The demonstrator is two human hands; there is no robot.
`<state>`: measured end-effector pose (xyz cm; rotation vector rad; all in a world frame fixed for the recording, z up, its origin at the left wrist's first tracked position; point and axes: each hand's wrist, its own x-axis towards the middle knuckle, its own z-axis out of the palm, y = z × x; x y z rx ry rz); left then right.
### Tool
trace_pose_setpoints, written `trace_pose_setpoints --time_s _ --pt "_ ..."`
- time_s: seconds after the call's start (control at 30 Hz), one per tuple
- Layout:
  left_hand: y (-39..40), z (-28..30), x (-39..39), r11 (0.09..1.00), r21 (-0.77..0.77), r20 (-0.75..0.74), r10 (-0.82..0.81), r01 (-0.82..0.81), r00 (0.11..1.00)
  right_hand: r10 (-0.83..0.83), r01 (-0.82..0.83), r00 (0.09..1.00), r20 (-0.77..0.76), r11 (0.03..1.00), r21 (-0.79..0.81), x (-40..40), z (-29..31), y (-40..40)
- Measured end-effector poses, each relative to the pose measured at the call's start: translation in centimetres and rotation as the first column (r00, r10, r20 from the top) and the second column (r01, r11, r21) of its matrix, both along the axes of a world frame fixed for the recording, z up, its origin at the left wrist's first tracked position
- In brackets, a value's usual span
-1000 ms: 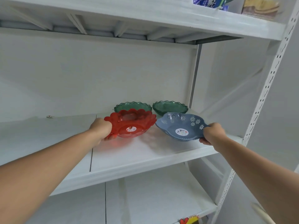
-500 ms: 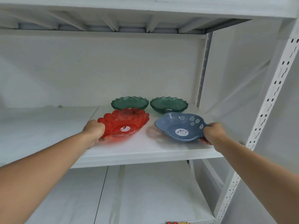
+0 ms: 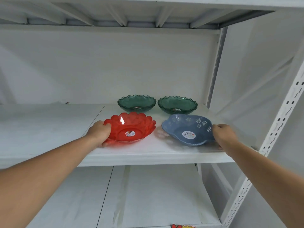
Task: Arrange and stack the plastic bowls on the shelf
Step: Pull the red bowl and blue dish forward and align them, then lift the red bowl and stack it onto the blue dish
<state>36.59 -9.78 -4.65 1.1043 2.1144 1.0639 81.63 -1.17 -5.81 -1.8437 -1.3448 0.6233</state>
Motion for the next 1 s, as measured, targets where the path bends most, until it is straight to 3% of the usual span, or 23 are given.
trace_pose_setpoints --time_s 0.07,0.17,0.3,0.63,0.83,1.0 --pt "0.1 0.5 -0.7 0.999 -0.026 -0.252 0.035 -0.043 0.967 -0.013 0.005 0.975 0.224 0.999 0.036 0.3 0.8 0.1" --pt "0.1 2.3 -1.5 0.994 0.104 -0.356 0.046 -0.009 0.934 0.057 -0.092 0.939 0.340 0.992 0.089 0.2 2.8 -0.2" --pt "0.1 5.0 -2.1 0.975 0.208 -0.368 0.001 0.081 0.930 0.174 -0.225 0.918 0.356 0.969 0.106 -1.5 5.4 -1.1" --pt "-1.9 4.6 -3.0 0.970 0.196 -0.320 -0.073 0.142 0.945 0.453 -0.493 0.818 0.354 0.870 0.027 -8.5 5.6 -2.8" --pt "-4.8 3.2 -4.1 0.981 0.121 -0.338 -0.100 0.149 0.936 0.627 -0.663 0.666 0.405 0.746 -0.063 -11.8 5.3 -2.7" --pt "-6.1 1.3 -4.5 0.979 0.037 -0.359 -0.176 0.202 0.917 0.681 -0.707 0.538 0.496 0.685 -0.174 -14.1 4.1 -3.0"
